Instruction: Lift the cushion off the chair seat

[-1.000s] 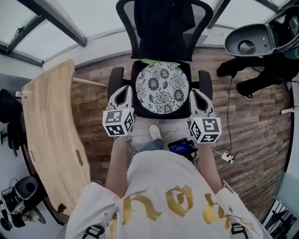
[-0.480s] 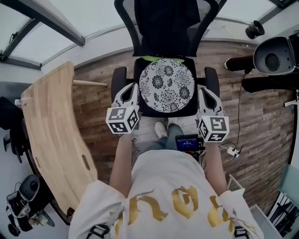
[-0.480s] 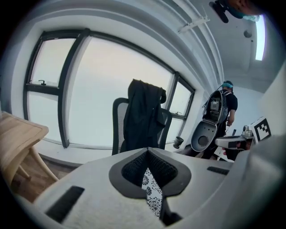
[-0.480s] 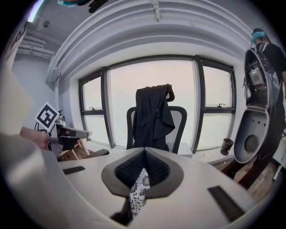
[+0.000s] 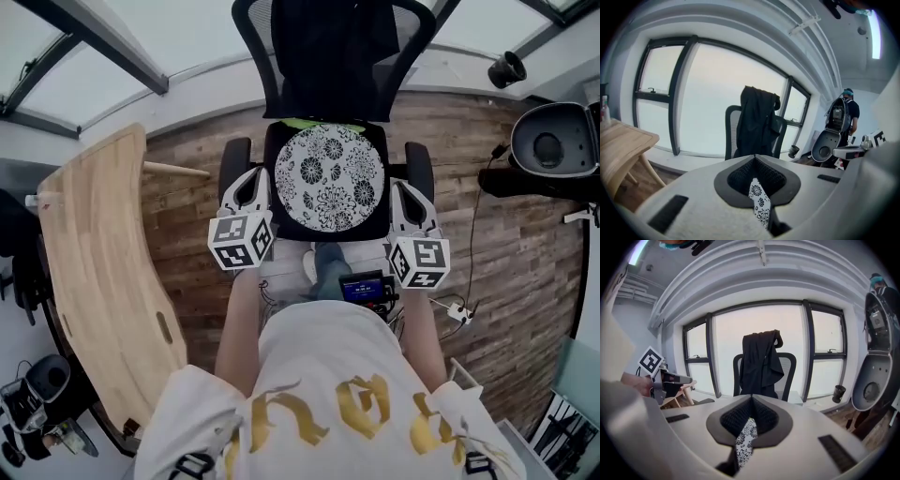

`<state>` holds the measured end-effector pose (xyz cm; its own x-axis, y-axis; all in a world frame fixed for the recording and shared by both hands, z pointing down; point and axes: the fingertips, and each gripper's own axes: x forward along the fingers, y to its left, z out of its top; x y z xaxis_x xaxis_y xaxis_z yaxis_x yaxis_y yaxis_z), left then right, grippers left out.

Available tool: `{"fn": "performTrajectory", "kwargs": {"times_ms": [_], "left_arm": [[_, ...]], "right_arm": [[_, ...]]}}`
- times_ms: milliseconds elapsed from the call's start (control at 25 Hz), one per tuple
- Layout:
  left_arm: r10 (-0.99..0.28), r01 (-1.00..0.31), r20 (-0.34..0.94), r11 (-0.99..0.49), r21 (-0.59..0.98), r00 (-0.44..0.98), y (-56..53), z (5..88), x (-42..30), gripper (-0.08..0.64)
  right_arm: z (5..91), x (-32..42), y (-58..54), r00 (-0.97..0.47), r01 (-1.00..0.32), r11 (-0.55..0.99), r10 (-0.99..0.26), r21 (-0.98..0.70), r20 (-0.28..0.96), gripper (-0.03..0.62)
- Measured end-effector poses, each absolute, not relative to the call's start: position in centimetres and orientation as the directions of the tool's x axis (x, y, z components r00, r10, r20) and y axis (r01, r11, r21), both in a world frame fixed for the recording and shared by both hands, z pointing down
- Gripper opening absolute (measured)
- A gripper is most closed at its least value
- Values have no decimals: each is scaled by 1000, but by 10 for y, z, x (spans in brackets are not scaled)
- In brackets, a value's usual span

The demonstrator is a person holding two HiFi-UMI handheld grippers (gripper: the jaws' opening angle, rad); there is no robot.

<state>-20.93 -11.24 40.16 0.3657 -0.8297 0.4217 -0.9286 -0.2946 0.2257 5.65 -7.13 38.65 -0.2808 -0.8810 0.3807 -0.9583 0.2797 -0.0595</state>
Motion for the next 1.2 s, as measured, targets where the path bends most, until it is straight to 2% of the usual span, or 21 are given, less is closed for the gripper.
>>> {"fn": "performTrajectory", "kwargs": {"times_ms": [400, 800, 1200], "left_arm": [[-825, -938, 459, -230, 260, 330, -120, 434, -212, 11], [-760, -945, 564, -225, 238, 323, -135, 478, -201, 11], [-666, -960, 692, -212, 182, 278, -150, 550, -192, 11]], "right_arm": [[427, 67, -86, -270, -959, 280, -854, -44, 445, 14], [473, 71, -103, -282, -955, 285, -802, -78, 527, 14], [540, 68, -123, -274, -945, 326, -730, -32, 627, 14]]}}
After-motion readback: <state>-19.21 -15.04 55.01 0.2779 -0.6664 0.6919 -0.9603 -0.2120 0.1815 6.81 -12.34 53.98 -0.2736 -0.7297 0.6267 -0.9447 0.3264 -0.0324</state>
